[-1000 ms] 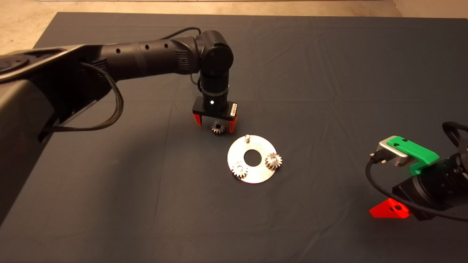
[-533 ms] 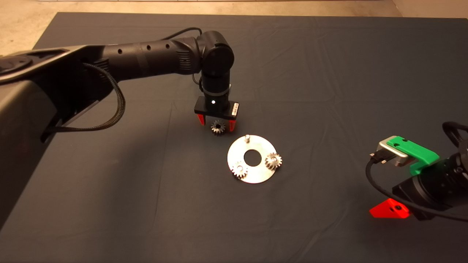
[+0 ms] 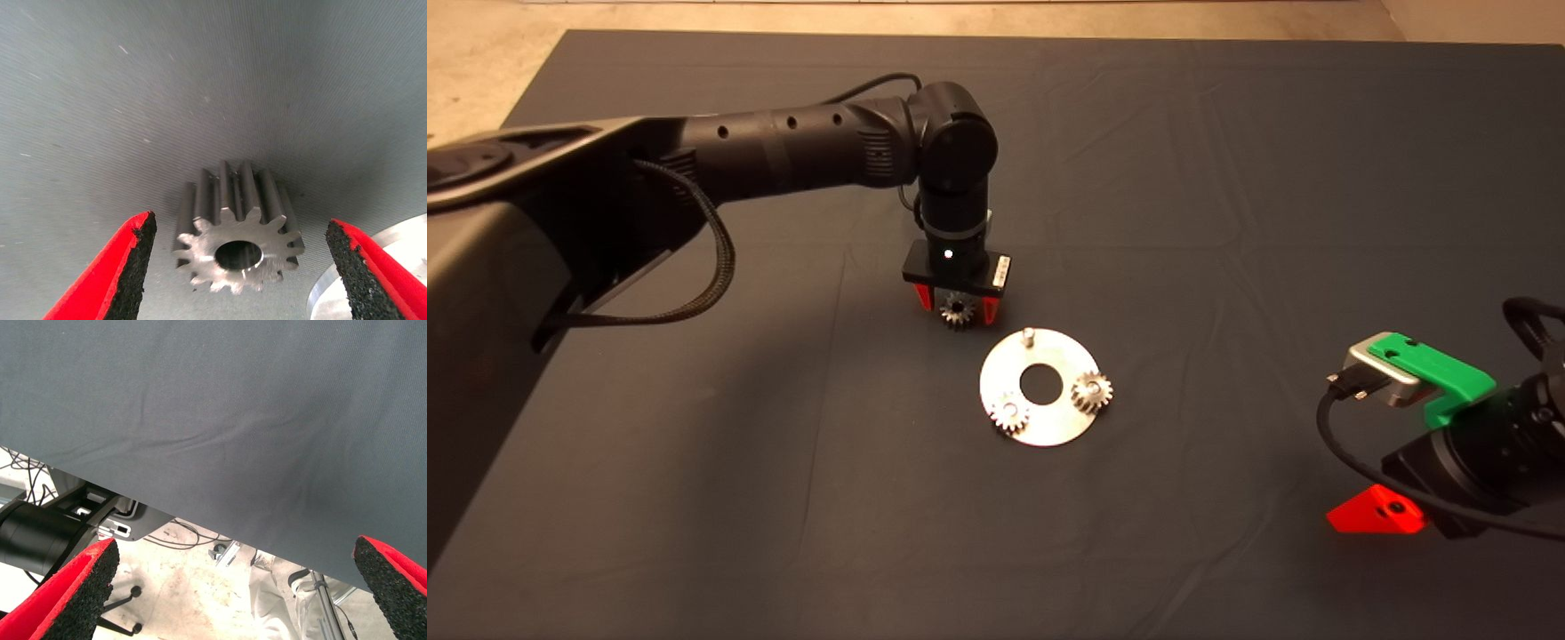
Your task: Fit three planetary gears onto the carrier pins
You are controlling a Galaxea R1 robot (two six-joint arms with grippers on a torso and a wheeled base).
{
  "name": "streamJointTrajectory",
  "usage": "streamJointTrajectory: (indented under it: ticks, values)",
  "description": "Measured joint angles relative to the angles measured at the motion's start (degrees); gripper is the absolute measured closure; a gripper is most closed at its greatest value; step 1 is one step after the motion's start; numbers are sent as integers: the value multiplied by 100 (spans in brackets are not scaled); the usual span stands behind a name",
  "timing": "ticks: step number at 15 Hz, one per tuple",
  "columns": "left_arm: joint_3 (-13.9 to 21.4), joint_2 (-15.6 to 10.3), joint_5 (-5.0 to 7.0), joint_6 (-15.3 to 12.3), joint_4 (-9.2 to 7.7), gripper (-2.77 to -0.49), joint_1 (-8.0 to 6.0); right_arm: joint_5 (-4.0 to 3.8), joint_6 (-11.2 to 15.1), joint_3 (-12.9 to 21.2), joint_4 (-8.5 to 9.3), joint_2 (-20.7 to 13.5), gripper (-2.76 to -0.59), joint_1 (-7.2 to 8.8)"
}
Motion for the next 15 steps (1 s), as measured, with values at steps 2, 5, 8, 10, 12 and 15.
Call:
streamJointTrajectory:
  ticks: [2,5,8,10,12,15]
  values:
    - [0,35,-8,2,-2,-177,37,0,0,7,12,0,-262,0]
    - [0,38,-9,2,-2,-166,35,0,0,11,30,-2,-262,0]
    - [0,34,-16,25,0,-152,35,0,0,11,32,-2,-262,0]
    - [0,33,-36,84,0,-151,35,0,0,11,34,-2,-262,0]
    - [-28,33,-99,144,-2,-151,35,0,0,11,34,-2,-262,0]
    - [-46,33,-112,221,0,-139,35,-2,0,13,35,-2,-262,0]
